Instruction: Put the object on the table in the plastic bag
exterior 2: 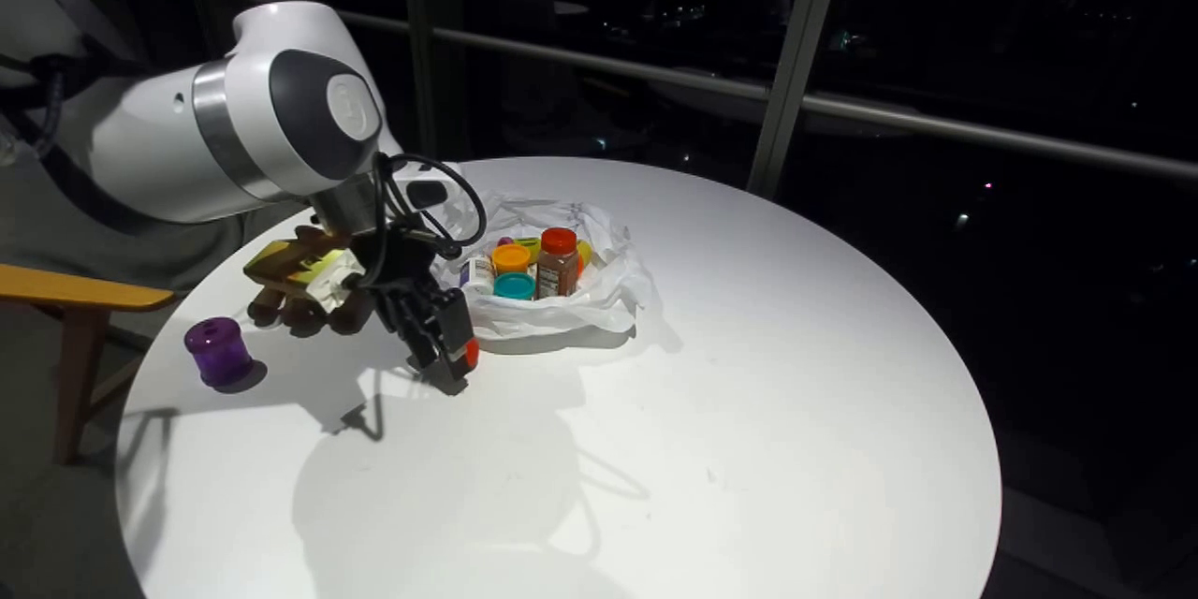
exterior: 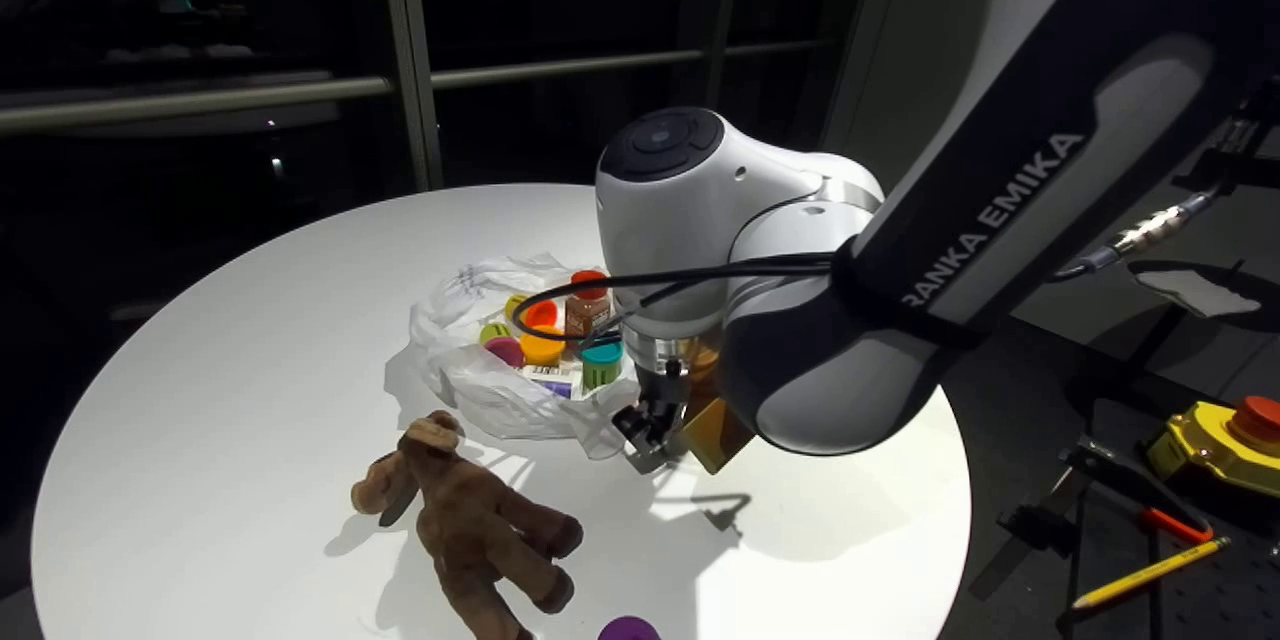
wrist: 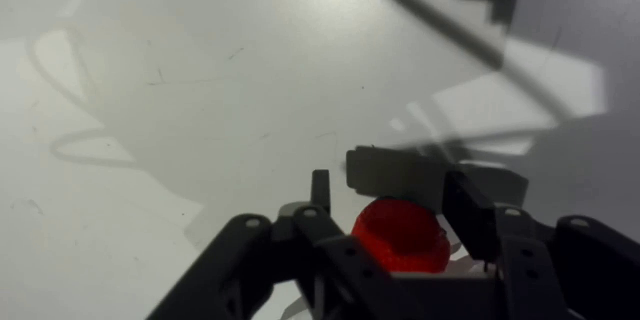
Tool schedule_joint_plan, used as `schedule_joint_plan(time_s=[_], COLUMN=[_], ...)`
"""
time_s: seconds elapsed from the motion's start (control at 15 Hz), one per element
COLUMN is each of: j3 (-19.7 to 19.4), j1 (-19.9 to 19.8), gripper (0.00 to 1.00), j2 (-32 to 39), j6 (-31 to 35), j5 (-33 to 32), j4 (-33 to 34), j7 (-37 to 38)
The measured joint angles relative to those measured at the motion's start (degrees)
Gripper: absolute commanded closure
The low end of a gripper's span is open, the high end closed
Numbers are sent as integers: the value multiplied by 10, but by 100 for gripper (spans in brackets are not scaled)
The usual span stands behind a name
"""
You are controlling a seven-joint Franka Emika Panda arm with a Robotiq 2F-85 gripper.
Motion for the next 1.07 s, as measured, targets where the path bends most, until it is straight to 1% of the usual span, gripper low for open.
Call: schedule_joint_plan(time_s=[0.07,0.2,0.27,0.33,0.4,0.47,0.53,0.8,1.07], j3=[-1,-2,-3,-3,-3,-3,-3,-3,-3], j1=[-1,-5,-7,-11,-15,-19,-22,-24,-21], gripper=[1,0,27,25,28,35,45,74,74], j2=[0,4,8,13,20,26,33,39,35], j6=[2,12,18,23,26,28,29,29,29], j5=[0,0,0,0,0,0,0,0,0], j4=[2,9,13,19,26,32,38,46,41], j7=[4,13,18,21,25,27,29,38,40])
